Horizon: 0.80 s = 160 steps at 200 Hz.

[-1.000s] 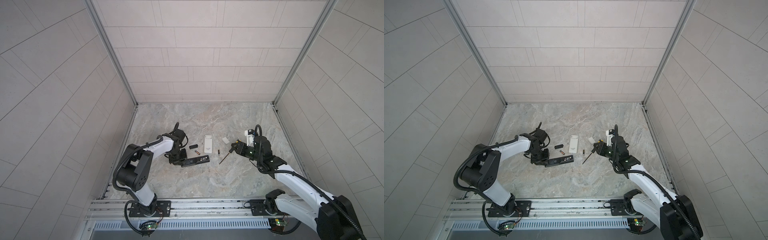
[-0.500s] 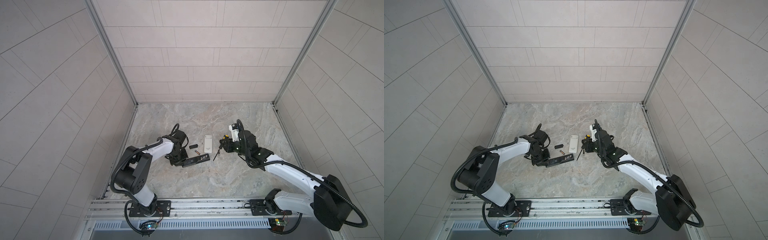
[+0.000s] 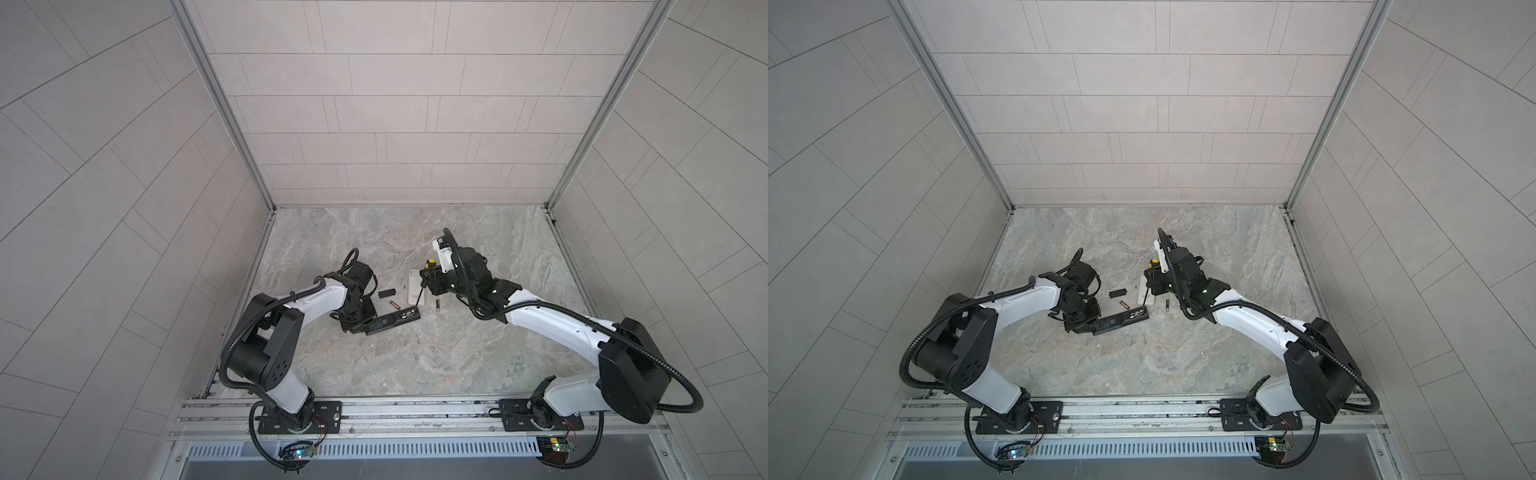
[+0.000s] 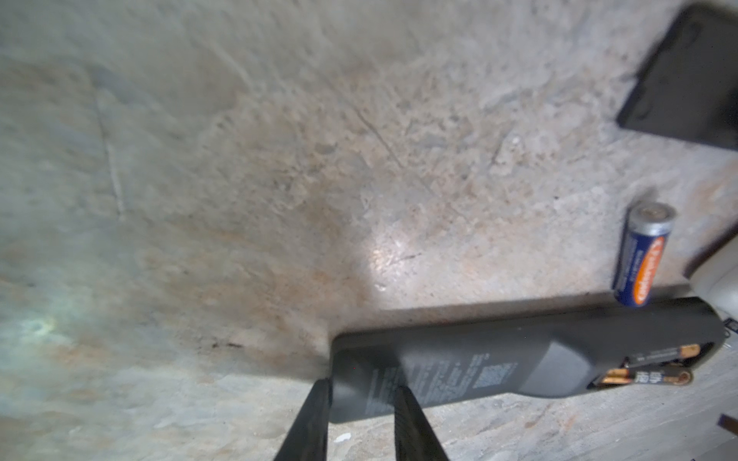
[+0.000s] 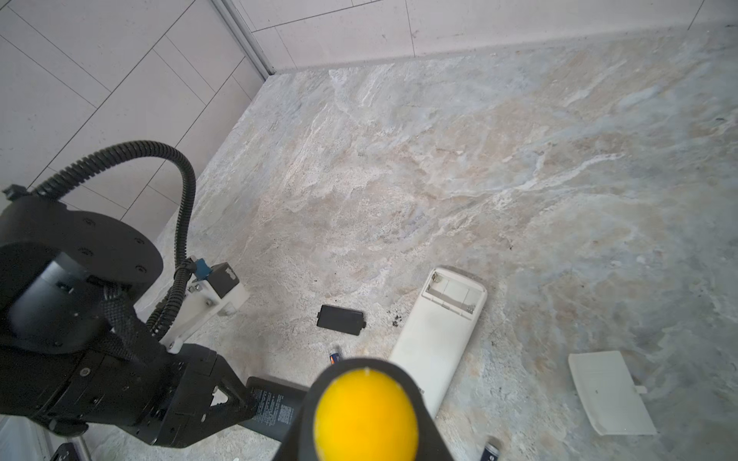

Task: Unload the batteries from the remote control
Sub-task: 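Lift the screwdriver out of the compartment with the right gripper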

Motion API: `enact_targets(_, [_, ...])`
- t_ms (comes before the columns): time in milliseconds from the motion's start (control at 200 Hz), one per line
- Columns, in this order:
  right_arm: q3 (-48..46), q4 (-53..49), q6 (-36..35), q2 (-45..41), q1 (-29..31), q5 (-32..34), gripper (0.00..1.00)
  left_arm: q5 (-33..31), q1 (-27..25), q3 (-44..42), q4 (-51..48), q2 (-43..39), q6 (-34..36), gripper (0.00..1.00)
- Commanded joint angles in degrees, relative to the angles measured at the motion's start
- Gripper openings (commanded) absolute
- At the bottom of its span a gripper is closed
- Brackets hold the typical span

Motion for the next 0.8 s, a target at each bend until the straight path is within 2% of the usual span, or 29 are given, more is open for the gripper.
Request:
enact_targets(0, [2.0,-1.8,-2.7,0.9,0.7,1.6,0.0,8.8,-3.3,-2.0,10.7,3.2,-1.5,0.28])
enact_targets(210, [3.3,-4.9,-4.8,1.5,1.6,3.1,0.0,9.0,-3.4,-2.0,10.8,3.5,-1.5,0.28])
enact_targets(796, [4.7,-3.7,-6.3,5.0,3.0,2.9,0.0,8.9,-3.3,-2.3,11.0,3.7,-1.7,0.28])
